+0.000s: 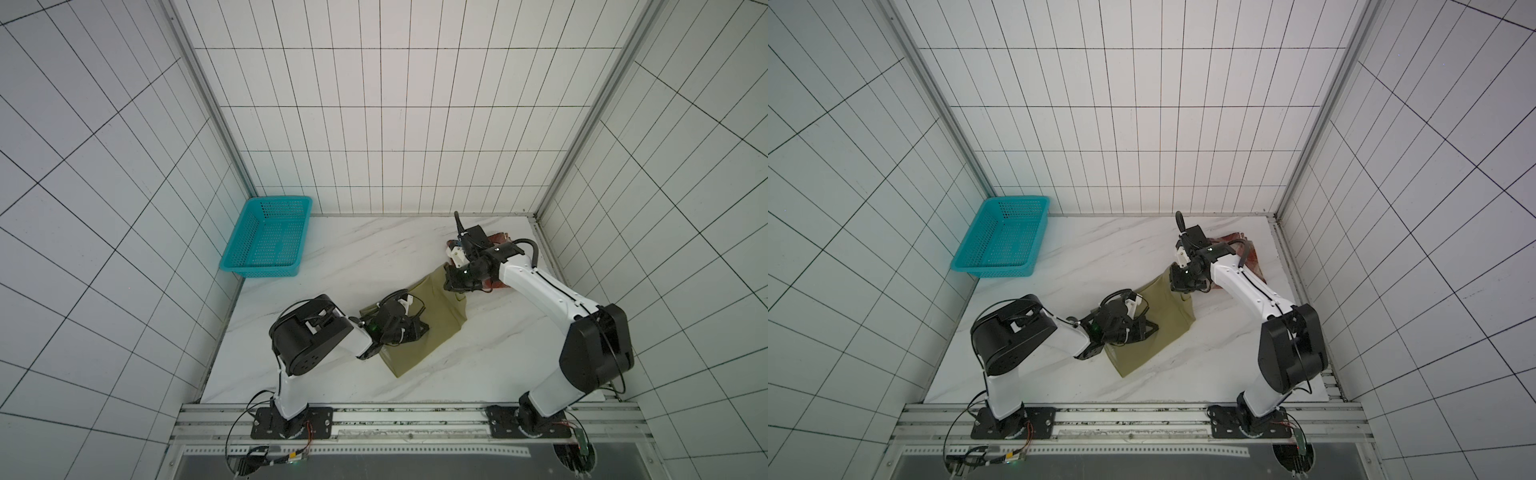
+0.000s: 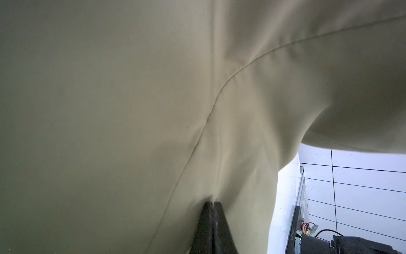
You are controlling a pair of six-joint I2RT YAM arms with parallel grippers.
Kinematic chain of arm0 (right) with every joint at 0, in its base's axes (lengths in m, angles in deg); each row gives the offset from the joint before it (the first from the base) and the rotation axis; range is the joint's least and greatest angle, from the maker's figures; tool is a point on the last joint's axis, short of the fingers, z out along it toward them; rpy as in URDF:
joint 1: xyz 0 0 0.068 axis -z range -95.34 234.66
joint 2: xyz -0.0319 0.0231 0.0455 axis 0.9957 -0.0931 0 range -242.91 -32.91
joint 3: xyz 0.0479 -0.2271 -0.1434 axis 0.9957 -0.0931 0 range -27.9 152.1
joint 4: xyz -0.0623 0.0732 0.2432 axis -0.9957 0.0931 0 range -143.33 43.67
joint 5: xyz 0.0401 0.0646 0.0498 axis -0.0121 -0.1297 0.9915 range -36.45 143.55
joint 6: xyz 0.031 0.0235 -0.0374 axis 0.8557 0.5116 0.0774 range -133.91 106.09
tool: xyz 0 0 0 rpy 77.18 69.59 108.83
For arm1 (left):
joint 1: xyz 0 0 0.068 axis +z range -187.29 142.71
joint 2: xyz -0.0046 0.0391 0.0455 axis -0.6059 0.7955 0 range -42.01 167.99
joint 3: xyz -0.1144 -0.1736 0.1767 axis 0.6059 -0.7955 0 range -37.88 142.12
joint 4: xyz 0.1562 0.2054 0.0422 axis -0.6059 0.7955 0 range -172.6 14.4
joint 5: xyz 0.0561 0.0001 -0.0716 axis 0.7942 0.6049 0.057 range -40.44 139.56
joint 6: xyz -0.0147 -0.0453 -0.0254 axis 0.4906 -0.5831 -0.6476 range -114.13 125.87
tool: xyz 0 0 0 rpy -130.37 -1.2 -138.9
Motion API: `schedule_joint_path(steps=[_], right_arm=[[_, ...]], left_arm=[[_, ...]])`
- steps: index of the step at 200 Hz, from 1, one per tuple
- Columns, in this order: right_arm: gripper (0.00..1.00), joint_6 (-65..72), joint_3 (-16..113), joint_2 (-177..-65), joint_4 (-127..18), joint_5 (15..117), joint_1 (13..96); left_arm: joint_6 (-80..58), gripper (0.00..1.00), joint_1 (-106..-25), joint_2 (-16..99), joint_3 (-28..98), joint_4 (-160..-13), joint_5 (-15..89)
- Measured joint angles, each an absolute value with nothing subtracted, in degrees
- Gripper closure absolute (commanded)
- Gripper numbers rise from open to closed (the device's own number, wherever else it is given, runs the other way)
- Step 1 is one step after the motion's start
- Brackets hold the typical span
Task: Fold and stack skirts
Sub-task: Fold the skirt at the center of the table.
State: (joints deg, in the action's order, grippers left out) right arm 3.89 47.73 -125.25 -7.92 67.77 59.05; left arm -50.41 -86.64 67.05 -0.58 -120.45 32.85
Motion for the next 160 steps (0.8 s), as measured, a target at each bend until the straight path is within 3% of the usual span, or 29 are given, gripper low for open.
schedule_joint_path(steps=[72, 160], right_arm=[[1.0, 8.2, 47.5, -122.3, -11.7, 71.0, 54.3], [1.0, 7.9, 47.1, -121.8, -13.1, 70.9, 54.3]], left_arm=[[-50.5, 1.0, -86.7, 65.1, -0.6, -118.3, 33.6], [-47.8, 1.0, -83.6, 43.3, -5.8, -104.4, 34.1]])
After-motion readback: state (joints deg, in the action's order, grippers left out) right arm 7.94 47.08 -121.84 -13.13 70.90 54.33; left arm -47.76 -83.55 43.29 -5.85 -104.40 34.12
